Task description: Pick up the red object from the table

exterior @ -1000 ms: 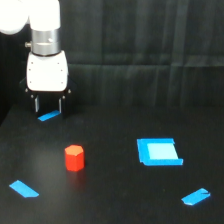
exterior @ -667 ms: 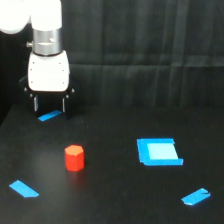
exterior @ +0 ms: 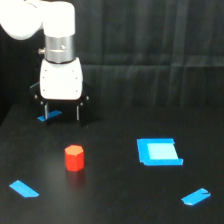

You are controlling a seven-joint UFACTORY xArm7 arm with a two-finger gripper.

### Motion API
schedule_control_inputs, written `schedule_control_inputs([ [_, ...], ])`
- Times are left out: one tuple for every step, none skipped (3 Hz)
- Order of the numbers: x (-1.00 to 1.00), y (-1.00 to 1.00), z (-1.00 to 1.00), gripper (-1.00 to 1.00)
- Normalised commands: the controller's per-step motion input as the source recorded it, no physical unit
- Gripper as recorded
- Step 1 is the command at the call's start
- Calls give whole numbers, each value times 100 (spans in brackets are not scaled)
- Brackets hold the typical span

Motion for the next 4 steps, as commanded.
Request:
schedule_control_inputs([
  [66, -78, 41, 100],
  [44, -76, 38, 100],
  [39, -90, 22, 98],
  [37, -90, 16, 99],
])
